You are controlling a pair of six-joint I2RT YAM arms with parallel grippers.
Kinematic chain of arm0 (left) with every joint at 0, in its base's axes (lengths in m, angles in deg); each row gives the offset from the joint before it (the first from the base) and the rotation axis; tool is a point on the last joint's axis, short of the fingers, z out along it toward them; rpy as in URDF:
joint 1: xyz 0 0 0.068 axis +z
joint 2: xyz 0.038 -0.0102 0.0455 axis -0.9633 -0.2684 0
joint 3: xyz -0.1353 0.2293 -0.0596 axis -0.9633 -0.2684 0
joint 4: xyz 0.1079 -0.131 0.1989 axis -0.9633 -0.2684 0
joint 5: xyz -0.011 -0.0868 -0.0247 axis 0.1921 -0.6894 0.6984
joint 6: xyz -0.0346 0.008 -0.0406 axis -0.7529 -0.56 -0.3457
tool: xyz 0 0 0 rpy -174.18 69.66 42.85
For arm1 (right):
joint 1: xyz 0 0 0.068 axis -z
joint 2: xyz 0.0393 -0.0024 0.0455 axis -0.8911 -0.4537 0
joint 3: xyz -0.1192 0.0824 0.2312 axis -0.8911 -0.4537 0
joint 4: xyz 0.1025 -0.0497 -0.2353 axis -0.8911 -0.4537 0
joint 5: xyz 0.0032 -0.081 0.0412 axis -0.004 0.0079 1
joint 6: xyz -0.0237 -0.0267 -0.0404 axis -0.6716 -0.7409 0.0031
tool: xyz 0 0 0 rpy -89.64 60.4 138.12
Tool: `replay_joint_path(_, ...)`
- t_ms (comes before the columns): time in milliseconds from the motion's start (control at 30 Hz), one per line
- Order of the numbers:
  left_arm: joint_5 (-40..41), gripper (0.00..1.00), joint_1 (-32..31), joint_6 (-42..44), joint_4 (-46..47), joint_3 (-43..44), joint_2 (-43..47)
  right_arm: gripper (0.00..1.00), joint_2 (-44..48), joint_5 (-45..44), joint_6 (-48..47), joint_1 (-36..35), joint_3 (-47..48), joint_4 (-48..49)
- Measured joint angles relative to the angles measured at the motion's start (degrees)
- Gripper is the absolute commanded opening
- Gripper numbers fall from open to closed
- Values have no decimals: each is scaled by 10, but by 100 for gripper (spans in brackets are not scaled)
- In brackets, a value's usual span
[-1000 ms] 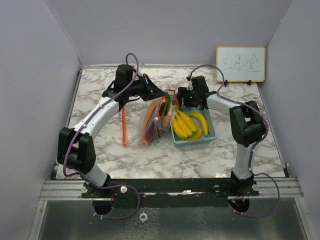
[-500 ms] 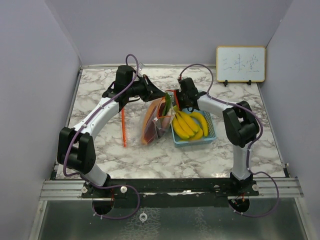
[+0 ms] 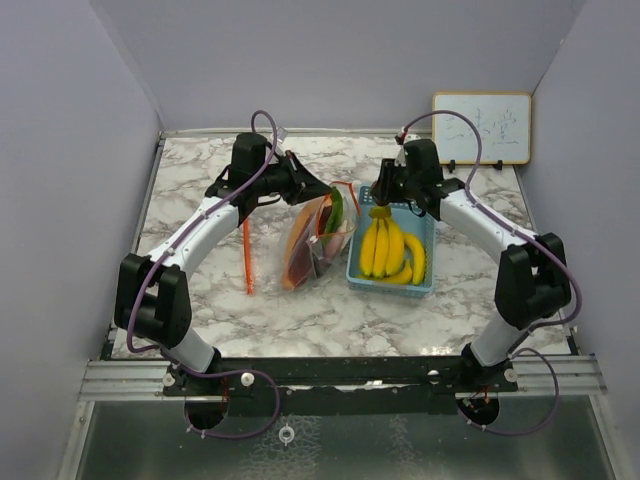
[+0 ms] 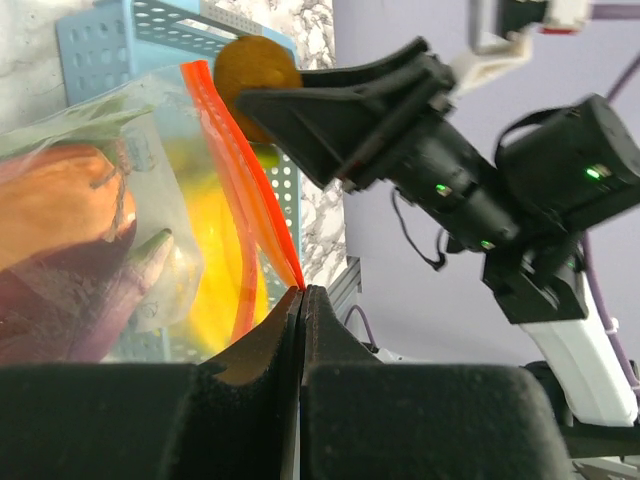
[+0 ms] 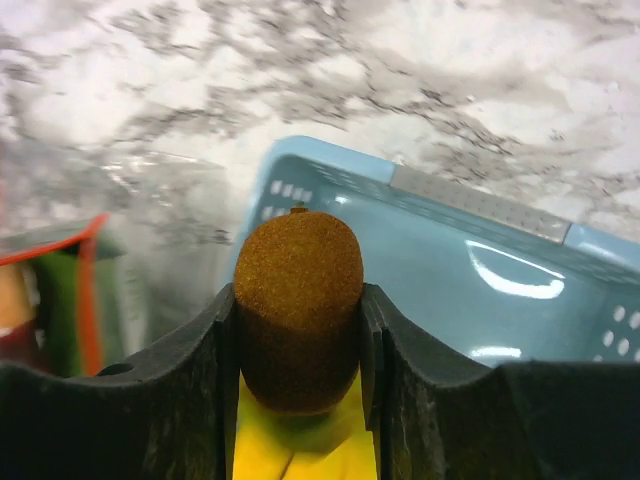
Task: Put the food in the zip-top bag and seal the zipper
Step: Pick up the fake fruit from the bin, then place the fake fruit in the zipper food storage bag.
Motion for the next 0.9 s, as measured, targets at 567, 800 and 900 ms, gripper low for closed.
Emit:
replay_joint_path(567, 0, 0, 0, -16, 34, -24, 13, 3, 147, 198, 40, -11, -12, 70)
replay_joint_path(800, 0, 0, 0, -22, 40, -25, 19, 14, 160, 230, 94, -69, -70, 102)
replay_joint_path(900, 0, 0, 0, -22, 40, -25, 19, 35, 160, 230, 101, -95, -71, 101)
